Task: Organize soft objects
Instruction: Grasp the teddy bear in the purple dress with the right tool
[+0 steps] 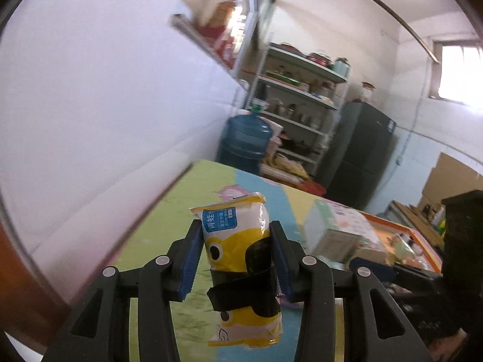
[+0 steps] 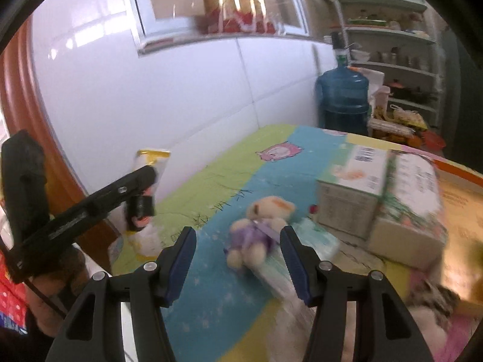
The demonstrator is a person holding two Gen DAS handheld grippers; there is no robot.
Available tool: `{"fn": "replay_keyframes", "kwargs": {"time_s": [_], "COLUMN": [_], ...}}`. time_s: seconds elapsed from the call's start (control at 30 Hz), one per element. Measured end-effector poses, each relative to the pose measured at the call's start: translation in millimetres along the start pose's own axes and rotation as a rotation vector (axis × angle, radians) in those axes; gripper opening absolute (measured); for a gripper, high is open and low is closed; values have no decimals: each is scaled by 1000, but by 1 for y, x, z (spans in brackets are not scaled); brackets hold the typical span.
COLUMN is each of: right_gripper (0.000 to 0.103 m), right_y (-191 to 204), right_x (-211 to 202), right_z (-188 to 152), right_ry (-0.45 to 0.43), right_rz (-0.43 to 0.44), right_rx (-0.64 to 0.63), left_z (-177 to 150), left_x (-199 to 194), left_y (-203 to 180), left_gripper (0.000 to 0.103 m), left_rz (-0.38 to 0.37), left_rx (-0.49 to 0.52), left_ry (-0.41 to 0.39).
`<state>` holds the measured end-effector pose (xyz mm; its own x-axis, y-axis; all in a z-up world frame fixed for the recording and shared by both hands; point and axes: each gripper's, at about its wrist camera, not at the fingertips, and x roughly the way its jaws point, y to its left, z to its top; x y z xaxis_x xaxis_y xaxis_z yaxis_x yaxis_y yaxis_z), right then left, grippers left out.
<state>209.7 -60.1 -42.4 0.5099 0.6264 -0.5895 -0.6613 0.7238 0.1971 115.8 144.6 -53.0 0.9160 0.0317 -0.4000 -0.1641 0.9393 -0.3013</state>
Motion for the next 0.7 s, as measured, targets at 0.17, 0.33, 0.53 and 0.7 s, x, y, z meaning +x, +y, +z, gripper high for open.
{"fn": "replay_keyframes", "kwargs": {"time_s": [0.17,0.33,0.53,0.7], "right_gripper": [58,58,61,60], "right_y": [6,14,23,22], "right_x": [39,69,98,115], "right_z": [14,19,19,18], "right_ry": [71,133,197,231], "right_rz": [-95,-189,-301,-342], "right_rx": [-6,-50,-131,-179], "left_z": [-4,-6,-7,-11], "left_x": [0,6,10,10], "left_y": [31,46,55,62], "left_gripper": [45,45,45,45], "left_rz": [23,18,4,0], "left_rx": [-31,-38,-55,-74], "left_ry": [3,8,8,8]}}
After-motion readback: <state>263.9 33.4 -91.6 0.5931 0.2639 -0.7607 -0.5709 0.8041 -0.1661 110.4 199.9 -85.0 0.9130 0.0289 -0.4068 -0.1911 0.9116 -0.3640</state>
